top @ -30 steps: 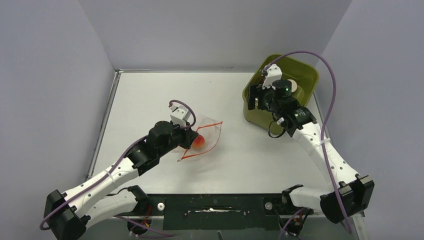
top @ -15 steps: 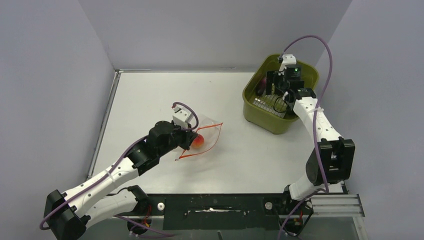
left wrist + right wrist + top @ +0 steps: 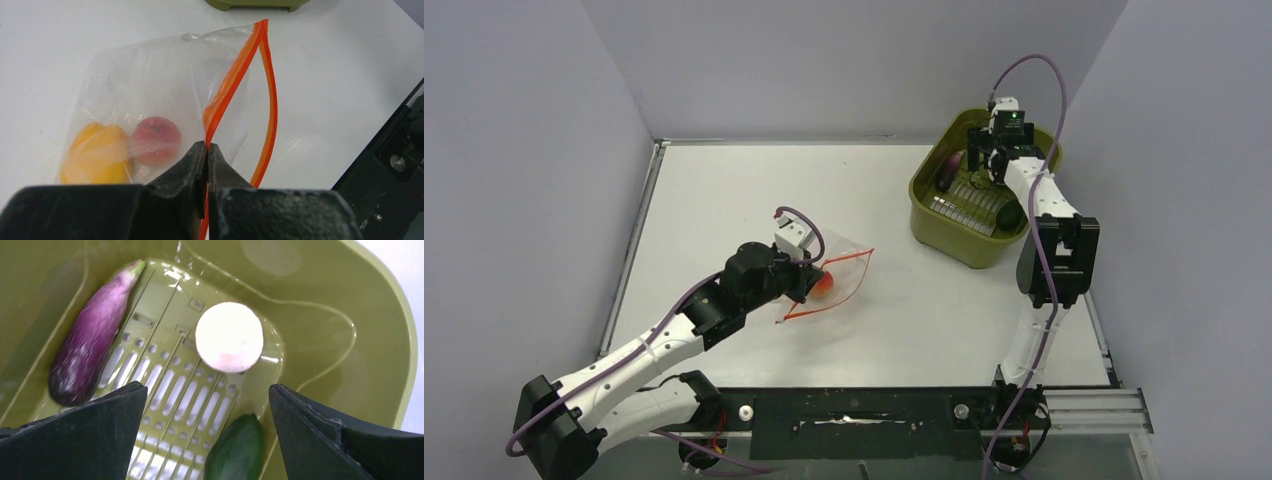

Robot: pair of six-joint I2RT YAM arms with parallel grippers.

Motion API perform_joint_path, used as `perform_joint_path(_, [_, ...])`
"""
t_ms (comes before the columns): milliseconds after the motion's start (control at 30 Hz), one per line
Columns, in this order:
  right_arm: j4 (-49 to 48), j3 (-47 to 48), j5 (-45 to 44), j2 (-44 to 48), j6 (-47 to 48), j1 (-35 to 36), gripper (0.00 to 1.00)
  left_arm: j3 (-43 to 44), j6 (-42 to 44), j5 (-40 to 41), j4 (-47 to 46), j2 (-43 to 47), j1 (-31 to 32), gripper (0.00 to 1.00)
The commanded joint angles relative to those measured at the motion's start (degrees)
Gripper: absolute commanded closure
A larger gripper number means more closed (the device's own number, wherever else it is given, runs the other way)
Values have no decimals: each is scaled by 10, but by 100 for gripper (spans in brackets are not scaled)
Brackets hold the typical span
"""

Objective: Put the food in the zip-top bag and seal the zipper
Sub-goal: Pick up the fake vegetable from the bin.

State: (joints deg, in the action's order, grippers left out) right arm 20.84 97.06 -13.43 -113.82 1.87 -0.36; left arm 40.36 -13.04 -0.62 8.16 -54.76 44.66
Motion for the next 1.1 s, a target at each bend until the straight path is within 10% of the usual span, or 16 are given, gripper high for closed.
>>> perform_joint_path(0, [-6, 83, -27, -47, 11, -14, 2, -13, -1, -37, -48, 15, -2, 100])
perform_joint_path(1067, [-67, 197, -76, -243, 41, -41, 2, 3, 19, -21, -23, -5, -4, 100])
